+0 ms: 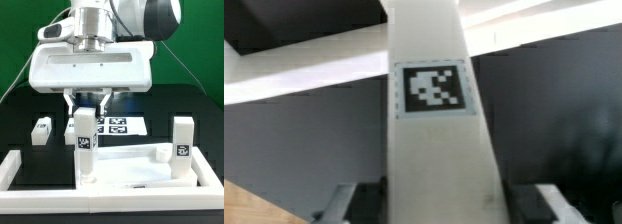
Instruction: Assemble desk
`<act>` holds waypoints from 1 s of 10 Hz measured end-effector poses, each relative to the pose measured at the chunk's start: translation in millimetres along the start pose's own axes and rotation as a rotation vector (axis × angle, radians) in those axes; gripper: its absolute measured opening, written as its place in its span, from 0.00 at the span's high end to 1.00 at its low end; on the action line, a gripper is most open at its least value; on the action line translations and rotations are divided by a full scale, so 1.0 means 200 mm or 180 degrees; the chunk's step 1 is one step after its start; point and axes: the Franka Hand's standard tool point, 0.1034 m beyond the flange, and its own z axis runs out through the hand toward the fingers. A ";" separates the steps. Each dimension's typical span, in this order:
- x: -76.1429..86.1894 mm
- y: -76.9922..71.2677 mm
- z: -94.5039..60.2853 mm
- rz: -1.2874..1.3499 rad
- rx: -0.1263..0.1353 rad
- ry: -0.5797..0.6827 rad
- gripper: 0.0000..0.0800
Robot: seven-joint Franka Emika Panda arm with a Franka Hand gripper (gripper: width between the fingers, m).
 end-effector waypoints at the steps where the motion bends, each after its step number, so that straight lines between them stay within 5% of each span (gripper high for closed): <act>1: 0.00 -0.01 0.00 -0.0009 0.0008 -0.0006 0.64; 10: -0.08 0.02 0.06 -0.0030 -0.0053 -0.0004 0.64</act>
Offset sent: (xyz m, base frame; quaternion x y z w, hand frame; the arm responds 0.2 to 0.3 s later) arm 0.0008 0.0010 -0.0018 -0.0031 0.0015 0.0011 1.0000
